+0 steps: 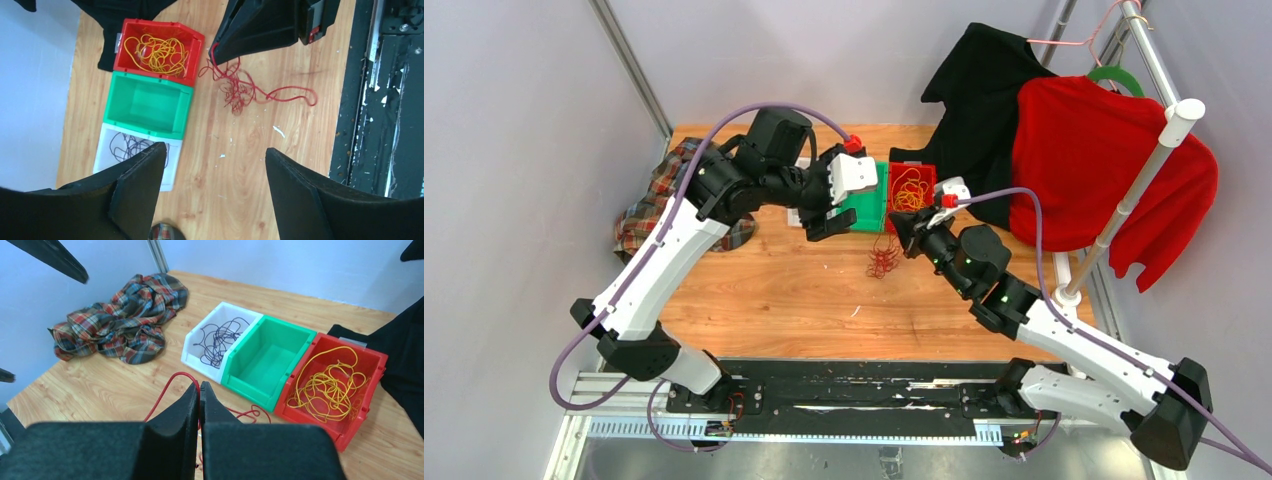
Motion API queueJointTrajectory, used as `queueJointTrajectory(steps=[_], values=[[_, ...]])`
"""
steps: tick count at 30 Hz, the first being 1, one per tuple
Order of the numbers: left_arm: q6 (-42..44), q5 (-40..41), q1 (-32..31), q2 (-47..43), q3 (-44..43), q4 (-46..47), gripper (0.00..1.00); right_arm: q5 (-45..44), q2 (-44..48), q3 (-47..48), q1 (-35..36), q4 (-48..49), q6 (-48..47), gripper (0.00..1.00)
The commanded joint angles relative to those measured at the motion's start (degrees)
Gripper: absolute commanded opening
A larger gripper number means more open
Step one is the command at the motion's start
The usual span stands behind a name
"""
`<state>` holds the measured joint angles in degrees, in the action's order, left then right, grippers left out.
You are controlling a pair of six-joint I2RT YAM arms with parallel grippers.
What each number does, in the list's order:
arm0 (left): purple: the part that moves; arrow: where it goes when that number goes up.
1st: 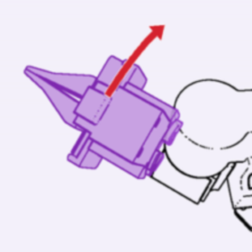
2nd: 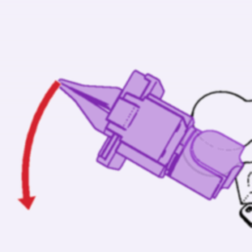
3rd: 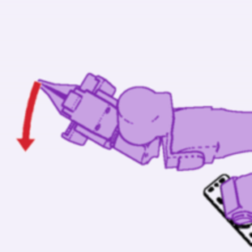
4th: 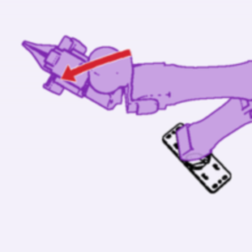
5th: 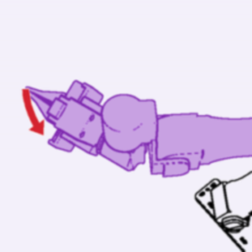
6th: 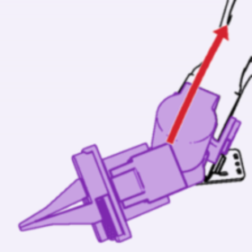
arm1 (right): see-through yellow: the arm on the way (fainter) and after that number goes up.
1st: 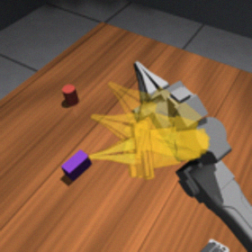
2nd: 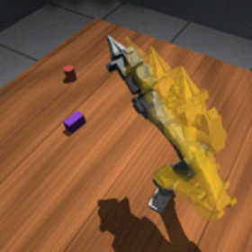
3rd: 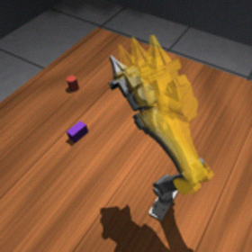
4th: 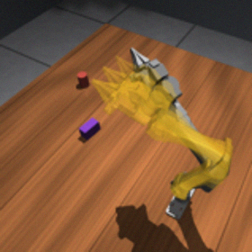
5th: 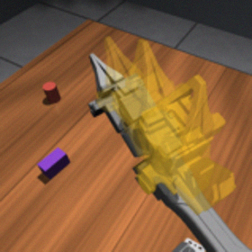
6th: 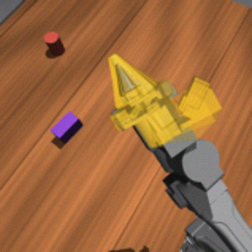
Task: Untangle the cables
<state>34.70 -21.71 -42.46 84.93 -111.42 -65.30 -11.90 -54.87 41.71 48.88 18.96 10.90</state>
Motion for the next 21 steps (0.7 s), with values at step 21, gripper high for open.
queueJointTrajectory(steps=[21], values=[[-36.9, -12.6, 1.2, 0.2, 23.4, 29.6, 0.42, 7.1, 1.6, 4.6, 1.9, -3.8, -1.8, 0.01]])
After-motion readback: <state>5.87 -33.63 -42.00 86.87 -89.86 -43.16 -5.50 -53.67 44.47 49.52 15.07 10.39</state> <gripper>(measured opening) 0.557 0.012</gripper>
